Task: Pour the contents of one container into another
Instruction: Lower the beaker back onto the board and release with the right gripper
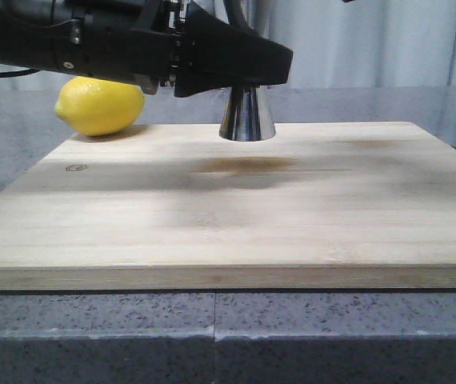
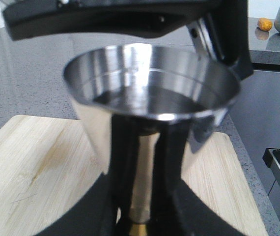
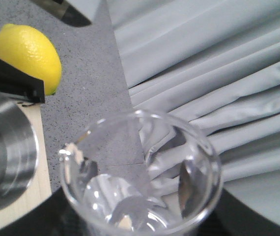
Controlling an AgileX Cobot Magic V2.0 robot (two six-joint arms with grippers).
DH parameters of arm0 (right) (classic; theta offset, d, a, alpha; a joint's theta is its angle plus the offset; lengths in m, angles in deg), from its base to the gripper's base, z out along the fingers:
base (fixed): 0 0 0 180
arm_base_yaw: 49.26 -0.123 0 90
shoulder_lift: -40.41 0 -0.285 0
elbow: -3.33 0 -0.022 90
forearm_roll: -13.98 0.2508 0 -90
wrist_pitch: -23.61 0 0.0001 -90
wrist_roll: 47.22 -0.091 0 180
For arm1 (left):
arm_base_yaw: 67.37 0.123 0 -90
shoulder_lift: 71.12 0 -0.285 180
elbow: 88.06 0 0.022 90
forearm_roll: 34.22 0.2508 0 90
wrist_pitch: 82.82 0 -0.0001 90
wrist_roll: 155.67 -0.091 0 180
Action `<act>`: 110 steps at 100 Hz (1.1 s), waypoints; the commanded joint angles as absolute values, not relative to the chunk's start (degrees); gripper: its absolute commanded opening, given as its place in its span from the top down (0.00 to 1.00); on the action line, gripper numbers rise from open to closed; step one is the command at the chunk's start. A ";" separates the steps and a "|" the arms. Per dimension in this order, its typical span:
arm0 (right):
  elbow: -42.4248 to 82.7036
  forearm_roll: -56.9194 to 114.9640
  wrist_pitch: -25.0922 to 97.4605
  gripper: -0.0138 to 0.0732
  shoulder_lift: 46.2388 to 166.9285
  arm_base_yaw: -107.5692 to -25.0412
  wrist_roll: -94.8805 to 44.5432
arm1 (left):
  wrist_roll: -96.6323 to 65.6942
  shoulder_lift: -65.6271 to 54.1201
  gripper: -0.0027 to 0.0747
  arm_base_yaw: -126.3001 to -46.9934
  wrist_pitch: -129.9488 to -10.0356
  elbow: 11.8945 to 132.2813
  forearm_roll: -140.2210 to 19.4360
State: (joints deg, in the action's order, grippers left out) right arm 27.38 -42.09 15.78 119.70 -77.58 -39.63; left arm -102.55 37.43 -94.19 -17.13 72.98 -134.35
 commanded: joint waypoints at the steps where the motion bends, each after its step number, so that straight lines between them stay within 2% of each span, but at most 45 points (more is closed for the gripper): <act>1: 25.11 -36.87 14.37 0.52 118.48 -77.12 -39.82 | -102.11 35.01 0.96 -94.74 -13.65 74.66 -138.65; 36: 28.44 -10.26 10.62 0.52 118.48 -67.81 -39.82 | -102.11 35.01 0.96 -94.74 -13.65 74.66 -138.65; 64: 41.41 6.68 -6.09 0.52 118.48 -62.44 -39.98 | -102.11 35.01 0.96 -94.74 -13.65 74.66 -138.65; 85: 49.89 10.17 -16.23 0.52 119.11 -62.44 -43.11 | -102.11 35.01 0.96 -94.74 -13.65 74.66 -138.65; 110: 51.98 10.17 -22.14 0.52 125.74 -62.66 -46.36 | -102.11 35.01 0.96 -94.74 -13.65 74.66 -138.65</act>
